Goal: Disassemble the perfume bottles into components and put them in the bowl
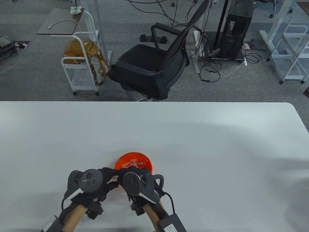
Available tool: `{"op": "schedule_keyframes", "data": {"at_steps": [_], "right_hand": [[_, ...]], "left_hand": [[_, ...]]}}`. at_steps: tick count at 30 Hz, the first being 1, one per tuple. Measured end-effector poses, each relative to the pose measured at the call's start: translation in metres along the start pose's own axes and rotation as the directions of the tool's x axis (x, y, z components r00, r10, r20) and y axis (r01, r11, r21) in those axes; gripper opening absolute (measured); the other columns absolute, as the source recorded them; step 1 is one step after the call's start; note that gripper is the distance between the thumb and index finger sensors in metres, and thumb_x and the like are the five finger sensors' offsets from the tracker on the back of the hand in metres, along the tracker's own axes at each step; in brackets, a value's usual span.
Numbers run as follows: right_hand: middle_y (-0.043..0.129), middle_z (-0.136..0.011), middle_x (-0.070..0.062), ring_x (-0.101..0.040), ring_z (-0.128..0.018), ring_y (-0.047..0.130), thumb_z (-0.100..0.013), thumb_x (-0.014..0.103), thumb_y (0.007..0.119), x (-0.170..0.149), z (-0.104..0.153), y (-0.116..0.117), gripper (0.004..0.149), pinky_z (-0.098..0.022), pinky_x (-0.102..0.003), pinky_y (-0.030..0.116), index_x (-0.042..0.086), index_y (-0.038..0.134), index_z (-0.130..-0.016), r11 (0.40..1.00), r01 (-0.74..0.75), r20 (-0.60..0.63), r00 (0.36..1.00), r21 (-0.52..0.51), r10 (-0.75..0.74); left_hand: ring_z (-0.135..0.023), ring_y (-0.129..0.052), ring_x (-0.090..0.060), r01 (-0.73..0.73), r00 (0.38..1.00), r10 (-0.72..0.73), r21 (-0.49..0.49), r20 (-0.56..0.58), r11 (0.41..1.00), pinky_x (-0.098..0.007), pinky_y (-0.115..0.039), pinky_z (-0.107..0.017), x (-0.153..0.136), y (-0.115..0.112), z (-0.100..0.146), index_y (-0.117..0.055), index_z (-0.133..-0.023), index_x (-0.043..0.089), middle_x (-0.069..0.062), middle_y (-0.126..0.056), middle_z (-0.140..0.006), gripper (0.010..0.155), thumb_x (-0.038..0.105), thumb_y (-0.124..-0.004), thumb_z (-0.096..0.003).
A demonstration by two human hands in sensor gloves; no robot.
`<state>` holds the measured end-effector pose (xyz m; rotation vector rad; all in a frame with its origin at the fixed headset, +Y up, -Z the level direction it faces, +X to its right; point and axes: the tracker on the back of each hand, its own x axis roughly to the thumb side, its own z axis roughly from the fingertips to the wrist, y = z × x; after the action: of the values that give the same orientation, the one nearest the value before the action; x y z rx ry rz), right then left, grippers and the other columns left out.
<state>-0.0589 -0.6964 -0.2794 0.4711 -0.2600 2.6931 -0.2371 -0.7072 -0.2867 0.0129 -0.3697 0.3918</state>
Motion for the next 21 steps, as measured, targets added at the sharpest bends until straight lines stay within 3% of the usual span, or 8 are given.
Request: {"op": "schedule_keyframes", "data": {"at_steps": [6,11,15,18,21], "right_hand": [[0.096,-0.073,0.006,-0.005,-0.042,0.104,-0.035,0.042,0.086,-0.003,-0.002,-0.008,0.043,-0.052,-0.047,0.085,0.033,0.085,-0.077,0.999,0.038,-0.003,0.999,-0.016,-0.038],[0.095,-0.075,0.005,-0.005,-0.043,0.104,-0.036,0.041,0.085,-0.024,-0.008,-0.041,0.042,-0.053,-0.048,0.084,0.033,0.085,-0.077,0.989,0.054,-0.062,0.996,-0.137,-0.063],[0.095,-0.079,0.005,-0.005,-0.042,0.104,-0.036,0.039,0.087,-0.047,-0.034,-0.030,0.043,-0.052,-0.048,0.085,0.033,0.084,-0.079,0.995,-0.100,-0.261,0.961,-0.010,0.094],[0.098,-0.076,0.005,-0.004,-0.037,0.106,-0.035,0.040,0.088,-0.055,-0.055,-0.010,0.043,-0.050,-0.047,0.087,0.033,0.085,-0.077,0.964,-0.242,-0.336,0.904,0.107,0.264],[0.100,-0.074,0.006,-0.004,-0.036,0.106,-0.034,0.042,0.088,-0.052,-0.065,0.003,0.044,-0.049,-0.047,0.087,0.032,0.085,-0.077,0.947,-0.286,-0.349,0.881,0.145,0.319]], "left_hand": [[-0.063,-0.109,-0.030,-0.016,1.000,0.016,0.005,-0.023,1.000,-0.056,-0.079,-0.055,-0.005,0.002,0.000,-0.093,-0.089,0.020,-0.011,-0.101,-0.085,0.055,0.041,-0.092,-0.0389],[-0.064,-0.108,-0.031,0.003,0.992,0.001,0.029,-0.128,1.000,-0.056,-0.078,-0.055,-0.018,0.008,0.001,-0.092,-0.091,0.019,-0.012,-0.101,-0.086,0.056,0.039,-0.091,-0.0393],[-0.066,-0.107,-0.031,0.013,0.985,-0.007,0.038,-0.172,0.999,-0.057,-0.078,-0.056,-0.024,0.012,0.001,-0.090,-0.093,0.018,-0.012,-0.099,-0.088,0.056,0.037,-0.090,-0.0406],[-0.068,-0.107,-0.032,0.012,0.983,-0.008,0.022,-0.186,1.000,-0.056,-0.077,-0.057,-0.026,0.011,0.001,-0.087,-0.095,0.018,-0.013,-0.098,-0.090,0.056,0.035,-0.089,-0.0417],[-0.070,-0.106,-0.032,0.017,0.982,-0.015,0.010,-0.190,1.000,-0.056,-0.077,-0.057,-0.027,0.011,0.000,-0.084,-0.096,0.019,-0.013,-0.097,-0.091,0.056,0.034,-0.088,-0.0424]]}}
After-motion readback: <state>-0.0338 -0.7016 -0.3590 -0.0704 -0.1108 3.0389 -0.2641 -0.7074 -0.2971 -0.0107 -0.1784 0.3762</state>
